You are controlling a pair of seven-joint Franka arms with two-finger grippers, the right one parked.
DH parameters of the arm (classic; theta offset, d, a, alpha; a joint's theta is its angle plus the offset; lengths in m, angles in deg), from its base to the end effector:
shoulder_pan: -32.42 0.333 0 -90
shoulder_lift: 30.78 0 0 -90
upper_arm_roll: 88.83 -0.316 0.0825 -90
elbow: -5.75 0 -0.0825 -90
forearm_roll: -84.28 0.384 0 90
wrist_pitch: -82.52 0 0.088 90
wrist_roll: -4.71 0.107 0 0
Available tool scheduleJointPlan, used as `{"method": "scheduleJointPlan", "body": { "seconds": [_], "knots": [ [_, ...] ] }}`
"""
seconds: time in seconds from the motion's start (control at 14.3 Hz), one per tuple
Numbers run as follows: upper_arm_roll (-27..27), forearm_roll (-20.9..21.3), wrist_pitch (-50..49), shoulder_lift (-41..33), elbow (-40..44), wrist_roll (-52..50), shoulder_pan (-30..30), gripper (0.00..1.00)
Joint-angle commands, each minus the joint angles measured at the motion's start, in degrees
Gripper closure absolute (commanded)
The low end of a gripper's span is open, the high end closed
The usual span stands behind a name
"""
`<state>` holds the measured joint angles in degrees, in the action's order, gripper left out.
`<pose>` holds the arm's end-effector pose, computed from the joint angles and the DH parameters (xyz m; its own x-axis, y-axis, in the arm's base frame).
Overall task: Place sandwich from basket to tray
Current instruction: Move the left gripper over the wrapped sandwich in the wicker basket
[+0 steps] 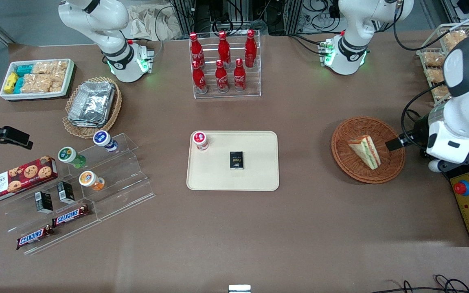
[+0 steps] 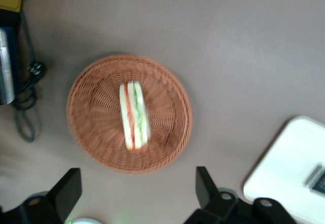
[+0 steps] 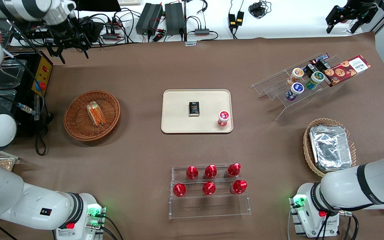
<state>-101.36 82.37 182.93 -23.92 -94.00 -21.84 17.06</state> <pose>0.5856 -0.0369 0.4919 0.9073 0.4091 -0.0967 0.4070 -0.9125 -0.0416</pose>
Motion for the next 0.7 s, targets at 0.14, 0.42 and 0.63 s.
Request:
{"method": "scheduleJointPlan", "body": {
  "seconds": [0.14,0.42,0.63],
  "knots": [
    [0.3,1.8,21.8,-13.1,-28.3,-5.4,0.1,0.01],
    [0.5,1.8,28.4,-13.1,-34.4,-5.9,-0.2,0.01],
    [0.5,2.1,40.0,-12.2,-41.6,-5.4,-0.2,0.01]
  ]
}}
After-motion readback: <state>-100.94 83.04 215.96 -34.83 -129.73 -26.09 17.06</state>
